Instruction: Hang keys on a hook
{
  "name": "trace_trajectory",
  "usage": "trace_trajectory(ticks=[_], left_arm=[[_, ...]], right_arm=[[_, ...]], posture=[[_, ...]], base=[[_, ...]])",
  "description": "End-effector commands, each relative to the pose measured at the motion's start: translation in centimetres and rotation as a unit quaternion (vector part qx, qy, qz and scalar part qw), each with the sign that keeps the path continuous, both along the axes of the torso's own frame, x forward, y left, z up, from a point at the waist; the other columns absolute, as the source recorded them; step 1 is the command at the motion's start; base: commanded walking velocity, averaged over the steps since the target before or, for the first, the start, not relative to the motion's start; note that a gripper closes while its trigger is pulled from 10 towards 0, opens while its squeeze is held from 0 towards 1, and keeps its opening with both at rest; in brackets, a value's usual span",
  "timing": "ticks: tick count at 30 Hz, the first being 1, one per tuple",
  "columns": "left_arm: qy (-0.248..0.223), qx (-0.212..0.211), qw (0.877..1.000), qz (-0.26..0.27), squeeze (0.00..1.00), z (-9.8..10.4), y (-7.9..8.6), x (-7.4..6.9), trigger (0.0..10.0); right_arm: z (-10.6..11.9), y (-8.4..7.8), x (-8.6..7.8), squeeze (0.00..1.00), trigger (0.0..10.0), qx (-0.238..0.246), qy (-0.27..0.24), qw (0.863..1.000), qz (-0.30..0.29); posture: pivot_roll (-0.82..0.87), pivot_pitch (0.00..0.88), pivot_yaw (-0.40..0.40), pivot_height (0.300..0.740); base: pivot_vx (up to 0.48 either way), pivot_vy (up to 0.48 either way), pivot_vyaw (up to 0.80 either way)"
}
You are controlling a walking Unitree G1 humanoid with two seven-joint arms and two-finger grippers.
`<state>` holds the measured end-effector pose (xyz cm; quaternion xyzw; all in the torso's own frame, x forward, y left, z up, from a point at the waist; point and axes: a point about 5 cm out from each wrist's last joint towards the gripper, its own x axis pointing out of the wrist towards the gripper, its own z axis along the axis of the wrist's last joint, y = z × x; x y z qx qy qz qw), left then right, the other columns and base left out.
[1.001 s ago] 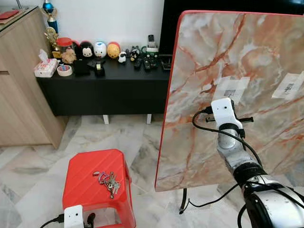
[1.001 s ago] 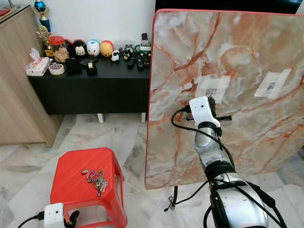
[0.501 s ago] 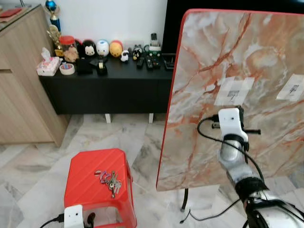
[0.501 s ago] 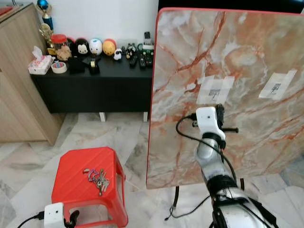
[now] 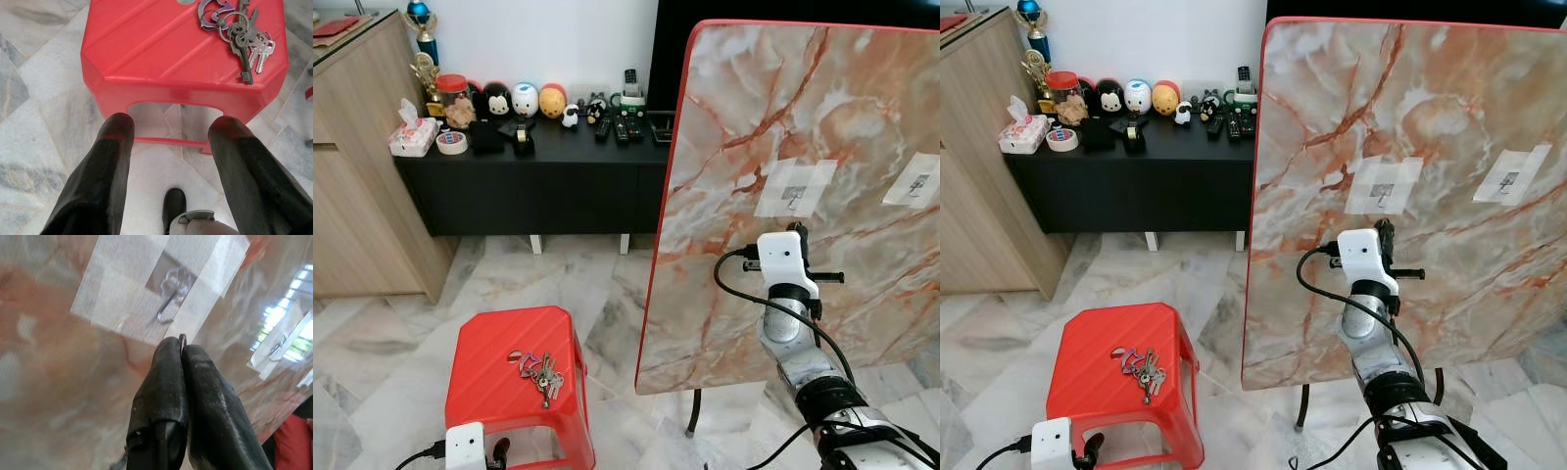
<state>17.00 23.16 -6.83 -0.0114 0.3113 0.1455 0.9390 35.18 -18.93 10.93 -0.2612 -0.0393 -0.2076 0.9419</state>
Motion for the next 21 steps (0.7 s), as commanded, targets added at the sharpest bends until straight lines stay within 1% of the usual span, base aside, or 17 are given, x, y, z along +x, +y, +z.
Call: trace_trajectory(ticks=[1,5,11,16,21], left_arm=[[0.005,-0.001,1.0,0.0,0.0,-0.05,0.0,0.06,10.0],[0.005,-0.001,1.0,0.001,0.0,-0.02,0.01,0.14,10.0],[0.003,-0.001,1.0,0.001,0.0,0.07,0.05,0.31,10.0],[0.003,0.0,1.0,0.001,0.0,0.07,0.11,0.3,10.0],[0.003,0.0,1.0,0.0,0.0,0.07,0.13,0.28,10.0]], right_arm=[[1.58,-0.16,0.84,0.0,10.0,-0.012,-0.018,1.0,0.004],[2.27,-0.12,1.23,0.0,10.0,-0.019,-0.025,0.999,0.006],[2.51,-0.14,1.47,0.0,10.0,-0.015,-0.025,1.0,0.002],[2.36,-0.13,1.45,0.0,10.0,-0.016,-0.022,1.0,-0.002],[1.78,-0.05,1.05,0.0,10.0,-0.015,-0.019,1.0,-0.006]], posture=[[0.08,0.0,-0.091,0.728],[0.08,0.0,-0.091,0.728],[0.08,0.0,-0.09,0.728],[0.08,0.0,-0.088,0.728],[0.08,0.0,-0.087,0.728]], base=[[0.0,0.0,0.0],[0.0,0.0,0.0],[0.0,0.0,0.0],[0.0,0.0,0.0],[0.0,0.0,0.0]])
